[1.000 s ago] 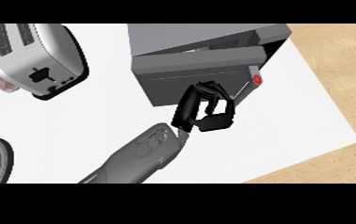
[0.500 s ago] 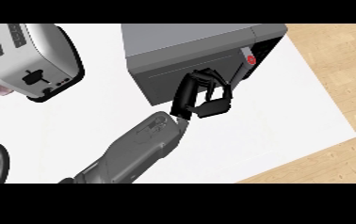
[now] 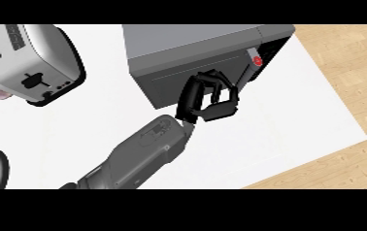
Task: Pick up the milk, place it into the microwave and close the microwave
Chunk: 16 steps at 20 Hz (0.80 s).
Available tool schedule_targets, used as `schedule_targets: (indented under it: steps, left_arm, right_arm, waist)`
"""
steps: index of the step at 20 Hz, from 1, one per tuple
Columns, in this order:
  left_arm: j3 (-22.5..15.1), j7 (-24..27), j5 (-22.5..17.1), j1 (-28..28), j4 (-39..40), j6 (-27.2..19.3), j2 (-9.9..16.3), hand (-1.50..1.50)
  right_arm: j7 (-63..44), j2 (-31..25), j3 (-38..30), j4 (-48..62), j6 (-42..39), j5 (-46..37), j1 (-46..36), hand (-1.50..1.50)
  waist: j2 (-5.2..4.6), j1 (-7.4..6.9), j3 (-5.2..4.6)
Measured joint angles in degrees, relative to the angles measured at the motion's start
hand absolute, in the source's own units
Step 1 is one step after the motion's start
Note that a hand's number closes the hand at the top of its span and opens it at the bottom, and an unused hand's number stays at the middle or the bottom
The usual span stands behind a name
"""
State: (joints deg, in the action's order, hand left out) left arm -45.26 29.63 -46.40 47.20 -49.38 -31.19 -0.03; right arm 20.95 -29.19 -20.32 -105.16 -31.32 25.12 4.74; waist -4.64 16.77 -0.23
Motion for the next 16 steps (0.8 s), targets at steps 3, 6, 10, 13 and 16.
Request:
schedule_targets:
  steps: [3, 6, 10, 13, 16]
  left_arm:
    - [-0.29, 1.35, -1.06, 0.16, 0.35, 0.25, 0.0, 1.5]
    - [-0.51, 2.53, -2.18, 0.28, 0.64, 0.51, 0.0, 1.5]
    - [-1.0, 3.84, -3.45, 0.58, 1.07, 0.53, 0.0, 1.5]
    - [-1.29, 4.82, -4.35, 0.73, 1.4, 0.59, 0.0, 1.5]
    - [-1.7, 5.81, -5.18, 0.98, 1.66, 0.66, 0.0, 1.5]
  right_arm:
    - [-0.61, -1.01, -0.67, 0.65, -0.13, 0.76, -0.86, -1.5]
    - [-0.92, -1.89, -1.54, 1.5, -0.14, 1.53, -1.8, -1.5]
    - [-1.48, -3.3, -2.52, 2.43, -0.14, 2.13, -3.13, -1.5]
    - [-1.69, -4.29, -3.29, 3.2, -0.24, 2.4, -3.89, -1.5]
    - [-1.9, -5.28, -3.99, 4.12, -0.26, 2.51, -4.74, -1.5]
  waist:
    - [-0.04, 0.06, 0.03]
    - [-0.06, 0.14, 0.09]
    - [-0.09, 0.17, 0.13]
    - [-0.07, 0.26, 0.18]
    - [-0.17, 0.21, 0.21]
